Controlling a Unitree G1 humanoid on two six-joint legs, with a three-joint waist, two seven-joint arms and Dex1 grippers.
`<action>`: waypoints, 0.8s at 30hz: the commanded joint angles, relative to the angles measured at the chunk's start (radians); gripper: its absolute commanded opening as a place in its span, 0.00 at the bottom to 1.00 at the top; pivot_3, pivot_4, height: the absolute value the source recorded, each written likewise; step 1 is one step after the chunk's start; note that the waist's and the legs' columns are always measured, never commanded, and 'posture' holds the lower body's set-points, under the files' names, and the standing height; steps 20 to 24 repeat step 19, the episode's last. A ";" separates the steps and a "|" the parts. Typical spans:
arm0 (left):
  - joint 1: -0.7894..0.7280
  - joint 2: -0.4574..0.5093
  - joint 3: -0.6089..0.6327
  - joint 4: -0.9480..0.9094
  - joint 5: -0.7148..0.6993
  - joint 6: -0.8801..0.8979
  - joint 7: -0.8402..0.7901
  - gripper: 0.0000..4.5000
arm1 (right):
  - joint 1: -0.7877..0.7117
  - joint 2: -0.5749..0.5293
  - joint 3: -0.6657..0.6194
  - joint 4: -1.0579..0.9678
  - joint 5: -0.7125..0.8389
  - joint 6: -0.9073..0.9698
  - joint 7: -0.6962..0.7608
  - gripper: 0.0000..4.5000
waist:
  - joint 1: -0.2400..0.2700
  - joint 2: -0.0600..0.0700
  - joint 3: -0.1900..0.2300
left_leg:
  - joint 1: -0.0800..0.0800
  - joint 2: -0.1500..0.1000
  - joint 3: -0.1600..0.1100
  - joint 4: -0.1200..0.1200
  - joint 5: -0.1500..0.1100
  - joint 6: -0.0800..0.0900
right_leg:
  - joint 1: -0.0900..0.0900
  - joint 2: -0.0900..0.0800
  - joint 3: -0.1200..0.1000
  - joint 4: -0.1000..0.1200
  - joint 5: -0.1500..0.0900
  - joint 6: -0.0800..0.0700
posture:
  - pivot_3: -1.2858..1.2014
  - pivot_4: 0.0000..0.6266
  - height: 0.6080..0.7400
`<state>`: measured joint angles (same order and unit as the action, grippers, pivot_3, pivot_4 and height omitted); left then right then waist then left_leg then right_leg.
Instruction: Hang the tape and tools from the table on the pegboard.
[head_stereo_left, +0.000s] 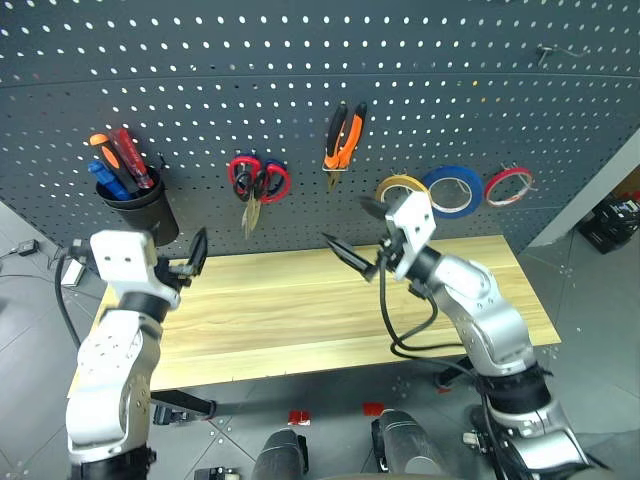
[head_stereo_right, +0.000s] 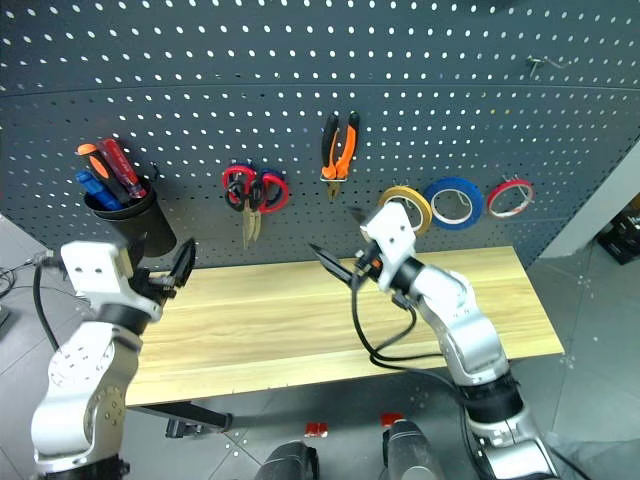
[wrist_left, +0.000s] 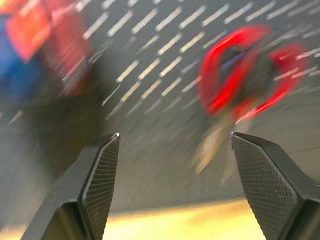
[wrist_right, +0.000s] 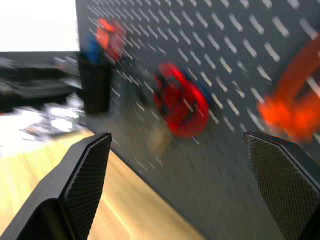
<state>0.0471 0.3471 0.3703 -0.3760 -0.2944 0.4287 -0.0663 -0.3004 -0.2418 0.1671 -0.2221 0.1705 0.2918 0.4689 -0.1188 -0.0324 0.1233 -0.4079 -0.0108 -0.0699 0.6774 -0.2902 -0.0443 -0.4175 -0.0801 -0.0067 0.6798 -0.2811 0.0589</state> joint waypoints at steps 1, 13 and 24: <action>0.016 -0.013 0.033 -0.020 0.027 0.041 0.052 0.83 | 0.048 -0.014 -0.043 0.044 -0.066 -0.128 -0.056 1.00 | 0.010 0.000 0.000 | 0.000 -0.003 0.001 0.000 0.000 0.000 | 0.000 0.000 0.001 0.000 0.000 0.000 | 0.49 0.12 1.00; 0.060 -0.109 0.023 0.023 -0.006 -0.098 -0.022 0.83 | 0.238 -0.009 -0.211 0.283 -0.087 -0.286 -0.204 1.00 | 0.063 0.003 -0.031 | 0.023 -0.008 0.016 0.000 -0.004 0.008 | 0.014 0.001 0.021 0.000 0.000 0.000 | 0.48 0.09 1.00; 0.056 -0.112 0.029 0.040 0.008 -0.128 -0.009 0.83 | 0.247 -0.018 -0.219 0.318 -0.084 -0.293 -0.189 1.00 | 0.063 0.003 -0.038 | 0.025 -0.004 0.020 -0.001 -0.006 0.010 | 0.014 0.004 0.024 -0.001 0.000 0.000 | 0.48 0.09 1.00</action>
